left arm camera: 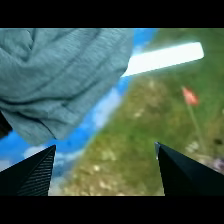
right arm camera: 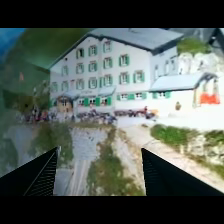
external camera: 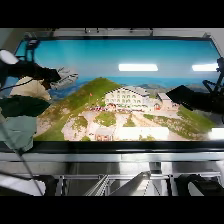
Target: Fold the shirts.
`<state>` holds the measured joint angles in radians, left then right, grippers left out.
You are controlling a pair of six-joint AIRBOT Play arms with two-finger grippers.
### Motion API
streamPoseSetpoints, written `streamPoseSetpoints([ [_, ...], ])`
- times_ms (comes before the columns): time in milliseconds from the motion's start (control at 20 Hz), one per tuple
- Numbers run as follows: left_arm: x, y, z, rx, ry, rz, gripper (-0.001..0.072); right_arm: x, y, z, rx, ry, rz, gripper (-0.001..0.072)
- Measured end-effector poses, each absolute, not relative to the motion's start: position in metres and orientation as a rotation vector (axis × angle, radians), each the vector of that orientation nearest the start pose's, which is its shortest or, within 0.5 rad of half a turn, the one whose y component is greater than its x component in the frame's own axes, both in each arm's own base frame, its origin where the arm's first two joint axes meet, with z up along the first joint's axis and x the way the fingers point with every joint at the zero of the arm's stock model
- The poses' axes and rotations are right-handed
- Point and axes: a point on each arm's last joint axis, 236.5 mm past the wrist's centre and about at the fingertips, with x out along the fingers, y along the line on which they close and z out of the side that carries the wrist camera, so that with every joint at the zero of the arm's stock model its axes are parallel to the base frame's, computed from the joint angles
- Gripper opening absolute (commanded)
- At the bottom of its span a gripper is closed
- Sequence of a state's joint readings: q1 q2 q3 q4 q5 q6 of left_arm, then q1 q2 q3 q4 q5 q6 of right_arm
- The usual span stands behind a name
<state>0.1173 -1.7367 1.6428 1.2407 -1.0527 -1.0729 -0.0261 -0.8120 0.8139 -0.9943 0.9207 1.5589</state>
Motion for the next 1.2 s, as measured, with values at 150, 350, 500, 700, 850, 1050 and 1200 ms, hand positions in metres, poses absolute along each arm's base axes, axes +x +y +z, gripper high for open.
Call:
streamPoseSetpoints([
  [150,0.572,0.003,-0.049,0.162,1.12,-0.296,0.072,0.343,0.093,0.088,0.54,0.893,0.238,0.0576],
  [350,0.592,0.007,-0.086,0.224,1.159,-0.272,0.001,0.346,0.092,0.084,0.543,0.898,0.231,0.0575],
  [500,0.586,0.002,-0.096,0.234,1.204,-0.285,0.0019,0.347,0.092,0.084,0.544,0.898,0.23,0.0575],
  [700,0.564,-0.051,-0.051,0.173,1.209,-0.441,0.0019,0.347,0.091,0.083,0.529,0.897,0.236,0.0571],
  [850,0.537,-0.115,0.036,0.067,1.1,-0.64,0.002,0.344,0.092,0.081,0.506,0.907,0.246,0.0198],
  [1050,0.448,-0.216,0.124,-0.114,1.063,-1.038,0.0017,0.336,0.093,0.074,0.475,0.952,0.263,0.0133],
  [1200,0.386,-0.266,0.14,-0.18,1.122,-1.236,0.0377,0.326,0.097,0.064,0.46,1.012,0.281,0.0371],
])
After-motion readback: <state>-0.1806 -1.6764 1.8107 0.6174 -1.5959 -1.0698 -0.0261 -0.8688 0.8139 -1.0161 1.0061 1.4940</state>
